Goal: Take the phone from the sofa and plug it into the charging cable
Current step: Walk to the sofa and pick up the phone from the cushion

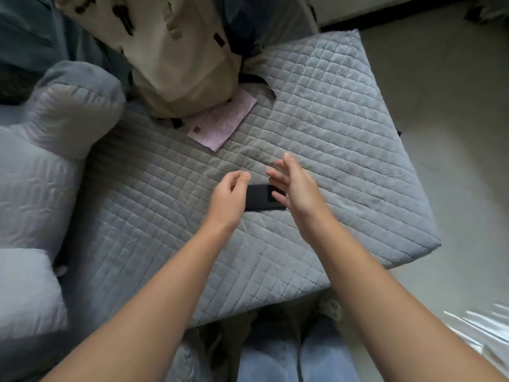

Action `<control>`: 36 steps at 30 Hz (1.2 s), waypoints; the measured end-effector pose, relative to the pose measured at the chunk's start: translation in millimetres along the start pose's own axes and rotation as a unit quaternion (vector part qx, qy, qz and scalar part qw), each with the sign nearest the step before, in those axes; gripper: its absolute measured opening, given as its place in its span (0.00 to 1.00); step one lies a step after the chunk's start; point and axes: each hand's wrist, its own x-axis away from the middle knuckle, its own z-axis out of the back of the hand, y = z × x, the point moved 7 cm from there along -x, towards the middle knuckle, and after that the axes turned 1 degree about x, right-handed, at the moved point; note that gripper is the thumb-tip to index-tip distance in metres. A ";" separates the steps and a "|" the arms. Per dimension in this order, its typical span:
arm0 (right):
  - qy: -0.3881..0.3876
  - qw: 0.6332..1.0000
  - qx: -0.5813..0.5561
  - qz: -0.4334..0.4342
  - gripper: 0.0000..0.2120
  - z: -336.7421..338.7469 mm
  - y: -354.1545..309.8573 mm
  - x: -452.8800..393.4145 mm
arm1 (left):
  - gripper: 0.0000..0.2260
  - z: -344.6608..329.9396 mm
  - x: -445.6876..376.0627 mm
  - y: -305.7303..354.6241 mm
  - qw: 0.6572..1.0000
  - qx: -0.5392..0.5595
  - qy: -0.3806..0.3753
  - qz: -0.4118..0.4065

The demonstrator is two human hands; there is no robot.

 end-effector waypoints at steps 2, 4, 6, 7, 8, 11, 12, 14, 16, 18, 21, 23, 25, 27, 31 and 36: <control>0.006 1.000 -0.004 0.000 0.26 7.0 9.9 -10.6 | 0.14 -12.5 -10.2 -17.1 1.000 -0.019 -0.014 0.000; 0.014 1.000 -0.013 -0.004 0.25 13.3 17.0 -18.9 | 0.16 -26.1 -19.2 -32.2 0.998 -0.055 -0.037 0.001; 0.021 1.000 -0.015 -0.001 0.24 18.6 20.4 -25.5 | 0.18 -39.6 -28.2 -42.4 0.991 -0.118 -0.056 -0.012; 0.024 1.000 -0.014 0.002 0.23 20.9 21.3 -28.5 | 0.19 -46.6 -32.1 -46.6 0.985 -0.157 -0.068 -0.023; 0.028 0.999 -0.014 0.004 0.22 23.4 21.8 -31.3 | 0.19 -53.7 -36.2 -50.2 0.976 -0.200 -0.083 -0.038; 0.027 0.999 -0.015 0.007 0.17 28.9 22.7 -38.8 | 0.23 -70.2 -48.6 -65.0 0.927 -0.344 -0.130 -0.077; 0.026 1.000 -0.014 0.007 0.17 30.4 23.5 -40.8 | 0.24 -73.1 -52.5 -70.7 0.907 -0.388 -0.139 -0.085; 0.025 1.000 -0.010 0.008 0.17 32.8 26.1 -43.0 | 0.26 -77.2 -59.6 -81.6 0.868 -0.462 -0.154 -0.097; 0.024 1.000 -0.010 0.005 0.15 34.8 29.9 -43.6 | 0.28 -81.0 -65.4 -89.6 0.832 -0.517 -0.162 -0.119; 0.024 1.000 -0.008 0.003 0.14 37.5 32.9 -43.7 | 0.30 -84.6 -69.9 -94.0 0.804 -0.553 -0.163 -0.146; 0.024 1.000 -0.007 -0.001 0.11 40.8 35.7 -45.0 | 0.30 -87.0 -75.2 -94.3 0.778 -0.587 -0.151 -0.166; 0.022 1.000 -0.009 -0.004 0.11 42.1 36.3 -45.0 | 0.30 -89.8 -76.6 -95.4 0.762 -0.610 -0.141 -0.167; 0.019 1.000 -0.013 -0.007 0.11 42.0 37.0 -45.7 | 0.30 -92.4 -76.9 -98.0 0.747 -0.633 -0.130 -0.159; 0.021 1.000 -0.015 -0.012 0.11 42.8 38.8 -46.1 | 0.31 -93.4 -75.3 -102.1 0.750 -0.635 -0.120 -0.141; 0.029 0.999 -0.030 -0.018 0.15 44.8 44.8 -45.2 | 0.30 -89.6 -69.9 -108.4 0.807 -0.573 -0.103 -0.098; 0.033 0.999 -0.027 -0.022 0.22 49.6 45.9 -36.8 | 0.32 -81.3 -55.8 -115.5 0.879 -0.470 -0.080 0.022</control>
